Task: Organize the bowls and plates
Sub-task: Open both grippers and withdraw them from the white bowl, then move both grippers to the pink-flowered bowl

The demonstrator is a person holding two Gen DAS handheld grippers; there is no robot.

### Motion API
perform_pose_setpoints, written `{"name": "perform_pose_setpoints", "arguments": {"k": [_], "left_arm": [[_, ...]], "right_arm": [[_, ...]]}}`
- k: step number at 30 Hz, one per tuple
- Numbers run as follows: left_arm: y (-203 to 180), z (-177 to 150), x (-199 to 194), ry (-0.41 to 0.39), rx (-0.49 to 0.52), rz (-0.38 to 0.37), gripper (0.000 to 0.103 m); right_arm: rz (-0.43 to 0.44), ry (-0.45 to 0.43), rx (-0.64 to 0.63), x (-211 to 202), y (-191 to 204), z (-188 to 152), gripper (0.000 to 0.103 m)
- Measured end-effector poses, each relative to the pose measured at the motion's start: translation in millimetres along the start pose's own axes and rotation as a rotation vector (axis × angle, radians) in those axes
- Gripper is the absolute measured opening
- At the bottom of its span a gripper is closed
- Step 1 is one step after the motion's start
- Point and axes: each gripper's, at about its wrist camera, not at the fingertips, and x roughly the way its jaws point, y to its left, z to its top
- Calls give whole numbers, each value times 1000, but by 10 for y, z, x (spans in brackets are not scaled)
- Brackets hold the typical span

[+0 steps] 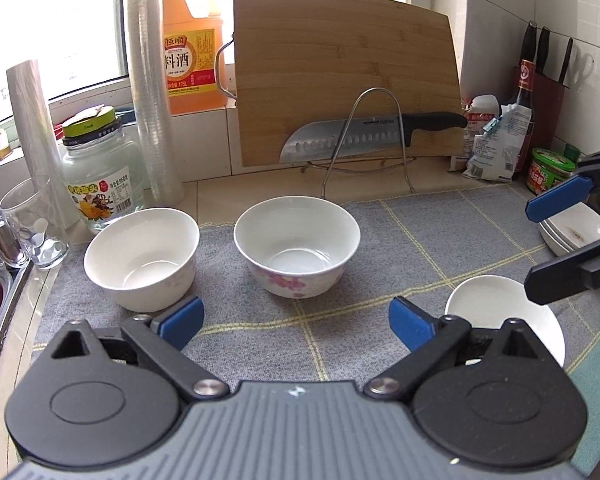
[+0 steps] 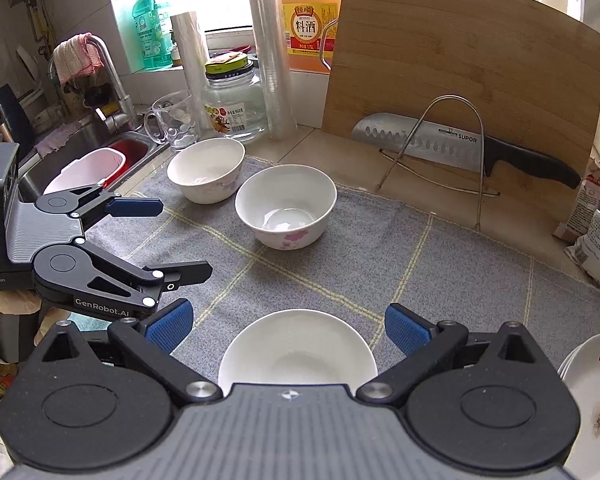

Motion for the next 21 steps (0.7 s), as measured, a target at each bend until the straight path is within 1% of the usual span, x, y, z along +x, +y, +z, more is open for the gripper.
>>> {"name": "perform_pose_setpoints", "arguments": {"k": [5,11,17,21], "left_arm": [[8,44,197,5,-8,15,98],[41,75,430,26,-13,12,98],[49,85,634,39,-9,11,98],[32,88,712,29,12,7,98]], "right_arm": [[10,21,-22,126,-50,187,103],[31,33,-28,285,-154,416,103],[79,61,-28,515,-249,636,103],[107,94,-40,724,-271,760,103]]}}
